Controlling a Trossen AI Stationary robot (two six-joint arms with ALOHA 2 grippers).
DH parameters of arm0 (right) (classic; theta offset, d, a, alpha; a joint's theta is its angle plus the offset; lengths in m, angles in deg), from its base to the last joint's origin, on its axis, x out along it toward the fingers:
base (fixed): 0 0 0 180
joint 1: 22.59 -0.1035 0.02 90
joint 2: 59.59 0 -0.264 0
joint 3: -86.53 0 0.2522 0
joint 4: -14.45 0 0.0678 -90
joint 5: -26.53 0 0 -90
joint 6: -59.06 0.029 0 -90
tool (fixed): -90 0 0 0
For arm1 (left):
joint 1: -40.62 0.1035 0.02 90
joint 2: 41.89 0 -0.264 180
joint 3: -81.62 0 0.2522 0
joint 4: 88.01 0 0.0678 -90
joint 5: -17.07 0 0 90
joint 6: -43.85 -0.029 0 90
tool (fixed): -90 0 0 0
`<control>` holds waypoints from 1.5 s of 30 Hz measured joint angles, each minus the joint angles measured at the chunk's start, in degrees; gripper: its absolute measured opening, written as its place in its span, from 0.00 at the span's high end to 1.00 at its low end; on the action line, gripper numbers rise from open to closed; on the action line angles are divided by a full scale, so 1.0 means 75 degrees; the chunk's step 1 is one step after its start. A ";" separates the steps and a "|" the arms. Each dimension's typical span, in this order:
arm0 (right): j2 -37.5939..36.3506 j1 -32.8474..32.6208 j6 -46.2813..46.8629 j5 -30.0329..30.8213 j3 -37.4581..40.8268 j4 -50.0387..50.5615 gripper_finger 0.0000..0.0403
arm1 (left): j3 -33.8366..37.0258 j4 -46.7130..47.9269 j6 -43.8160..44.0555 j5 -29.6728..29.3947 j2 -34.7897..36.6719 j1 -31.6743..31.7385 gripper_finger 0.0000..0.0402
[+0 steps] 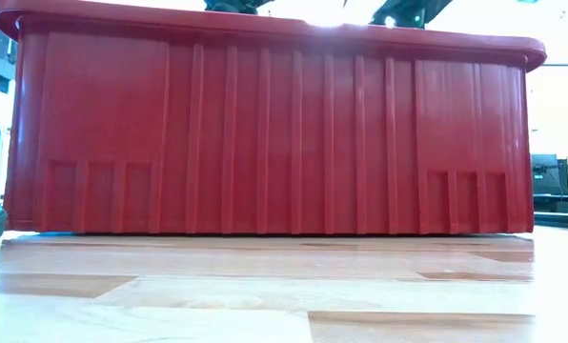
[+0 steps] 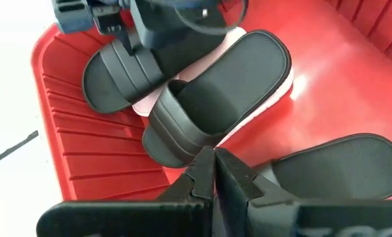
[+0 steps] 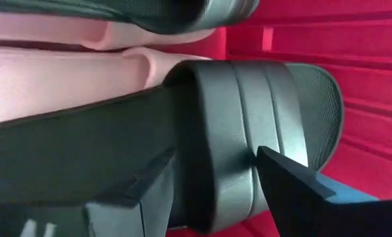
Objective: Pick and place slides into bin
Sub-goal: Stack the black slipper on top of the pink slipper in the red bin
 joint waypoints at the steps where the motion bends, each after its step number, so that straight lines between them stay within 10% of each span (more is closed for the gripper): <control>1: 0.0075 0.0000 0.0010 0.0095 0.0000 -0.0002 0.50 | 0.0000 0.0000 0.0020 0.0000 0.0000 0.0000 0.99; 9: 0.0219 -0.0046 0.0026 0.0965 -0.0003 -0.0281 0.56 | 0.0000 0.0003 0.0038 0.0027 -0.0009 0.0000 0.99; 21: 0.0200 -0.0053 0.0050 0.0927 -0.0003 -0.0281 0.98 | 0.0000 0.0006 0.0052 0.0085 -0.0009 -0.0003 0.99; 45: -0.0232 -0.0140 0.1907 0.0433 -0.0035 -0.0005 1.00 | 0.0000 0.0009 0.0116 0.0175 -0.0009 -0.0003 0.99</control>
